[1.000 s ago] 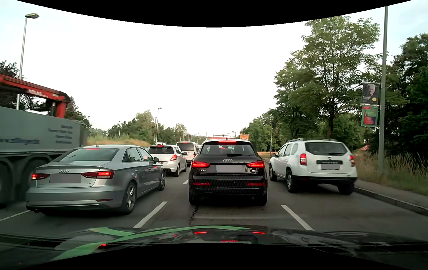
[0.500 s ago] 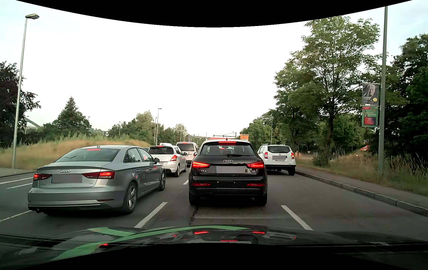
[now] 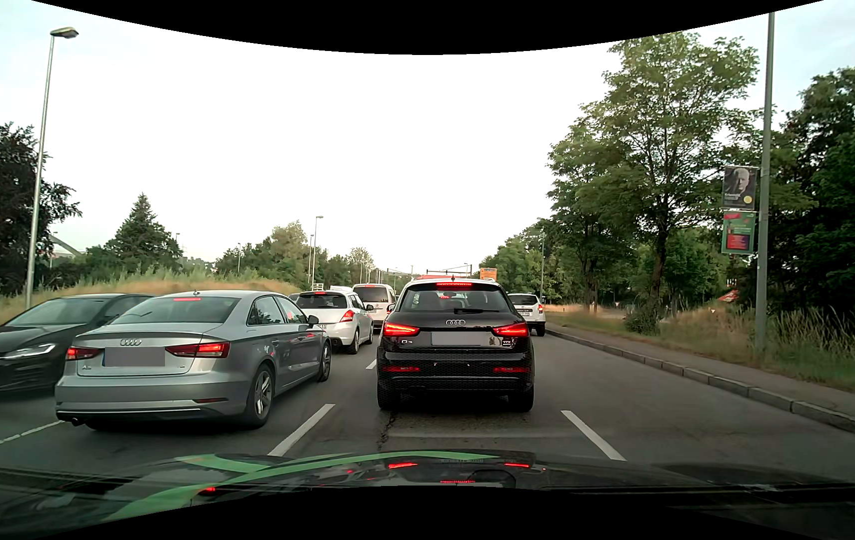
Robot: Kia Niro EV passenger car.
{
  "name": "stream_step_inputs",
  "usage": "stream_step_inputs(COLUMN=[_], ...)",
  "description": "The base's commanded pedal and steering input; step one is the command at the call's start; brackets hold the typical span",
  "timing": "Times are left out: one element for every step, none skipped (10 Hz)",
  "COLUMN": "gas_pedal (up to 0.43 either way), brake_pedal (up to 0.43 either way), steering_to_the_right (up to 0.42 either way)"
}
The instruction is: Follow the waypoints while adhering to traffic rules and regulations
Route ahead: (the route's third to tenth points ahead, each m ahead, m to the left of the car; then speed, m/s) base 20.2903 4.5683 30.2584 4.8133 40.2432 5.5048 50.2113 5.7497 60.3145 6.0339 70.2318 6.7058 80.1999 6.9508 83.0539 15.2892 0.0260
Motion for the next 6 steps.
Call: stream_step_inputs(gas_pedal=[0.000, 0.000, 0.000, 0.000, 0.000, 0.000], brake_pedal=[0.201, 0.201, 0.195, 0.195, 0.195, 0.195], steering_to_the_right=[-0.009, -0.009, -0.009, -0.009, -0.009, -0.009])
